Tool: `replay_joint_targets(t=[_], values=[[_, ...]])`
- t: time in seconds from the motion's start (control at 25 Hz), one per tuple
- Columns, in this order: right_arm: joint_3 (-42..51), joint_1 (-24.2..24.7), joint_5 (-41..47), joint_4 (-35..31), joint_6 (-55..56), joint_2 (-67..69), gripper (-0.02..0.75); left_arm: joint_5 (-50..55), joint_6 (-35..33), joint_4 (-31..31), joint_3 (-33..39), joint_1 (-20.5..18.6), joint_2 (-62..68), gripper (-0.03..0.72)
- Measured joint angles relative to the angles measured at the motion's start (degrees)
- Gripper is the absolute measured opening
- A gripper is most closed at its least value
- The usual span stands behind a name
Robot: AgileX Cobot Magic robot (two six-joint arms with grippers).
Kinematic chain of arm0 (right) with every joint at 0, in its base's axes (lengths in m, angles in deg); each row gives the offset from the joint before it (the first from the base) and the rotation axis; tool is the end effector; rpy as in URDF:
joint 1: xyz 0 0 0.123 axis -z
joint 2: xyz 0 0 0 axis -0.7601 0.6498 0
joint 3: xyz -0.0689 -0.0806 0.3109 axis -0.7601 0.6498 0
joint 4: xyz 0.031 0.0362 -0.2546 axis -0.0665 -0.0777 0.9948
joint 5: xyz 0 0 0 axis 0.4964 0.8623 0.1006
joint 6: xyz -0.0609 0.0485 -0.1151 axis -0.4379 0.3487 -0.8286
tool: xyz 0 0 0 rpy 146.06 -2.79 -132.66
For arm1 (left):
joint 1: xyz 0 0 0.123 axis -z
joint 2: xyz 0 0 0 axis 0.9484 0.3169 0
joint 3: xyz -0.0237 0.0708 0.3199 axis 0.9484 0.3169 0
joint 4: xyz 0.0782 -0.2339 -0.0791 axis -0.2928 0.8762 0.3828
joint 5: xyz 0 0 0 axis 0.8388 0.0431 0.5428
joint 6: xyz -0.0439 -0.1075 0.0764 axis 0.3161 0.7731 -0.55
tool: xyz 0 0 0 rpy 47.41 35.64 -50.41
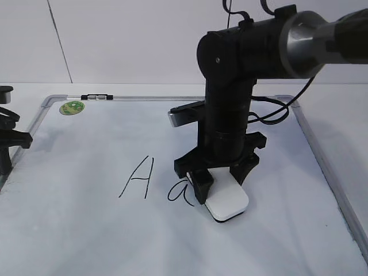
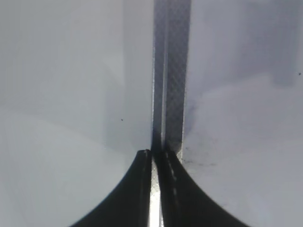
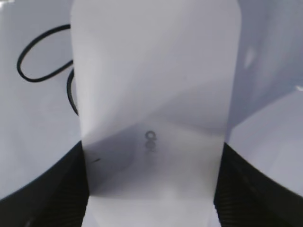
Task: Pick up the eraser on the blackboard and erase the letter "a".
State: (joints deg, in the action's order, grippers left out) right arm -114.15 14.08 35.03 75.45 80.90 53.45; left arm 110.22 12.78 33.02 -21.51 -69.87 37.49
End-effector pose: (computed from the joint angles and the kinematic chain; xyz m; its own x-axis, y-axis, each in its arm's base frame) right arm 0.3407 0.2532 0.1718 -0.8831 -0.4651 0.0624 -0.4620 0.8850 0.0576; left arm 0.3733 -0.0059 0.1412 -0.9842 -0.0649 -0.1650 -0.0689 0.9974 0.0190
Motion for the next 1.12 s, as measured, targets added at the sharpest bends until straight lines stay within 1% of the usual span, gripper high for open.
replay_joint_targets(t=[0.24, 0.76, 1.12], values=[[-2.17, -1.39, 0.0, 0.24, 0.0, 0.85, 0.55, -0.12, 0.0, -0.04, 0.0, 0.0, 0.0, 0.017], [-2.39, -1.55, 0.0, 0.24, 0.12, 2.36, 0.55, -0.34, 0.0, -0.13, 0.0, 0.0, 0.05, 0.017], [-2.52, -2.02, -0.1, -1.28, 0.04, 2.62, 0.55, -0.54, 0.0, -0.35, 0.0, 0.0, 0.05, 0.017]])
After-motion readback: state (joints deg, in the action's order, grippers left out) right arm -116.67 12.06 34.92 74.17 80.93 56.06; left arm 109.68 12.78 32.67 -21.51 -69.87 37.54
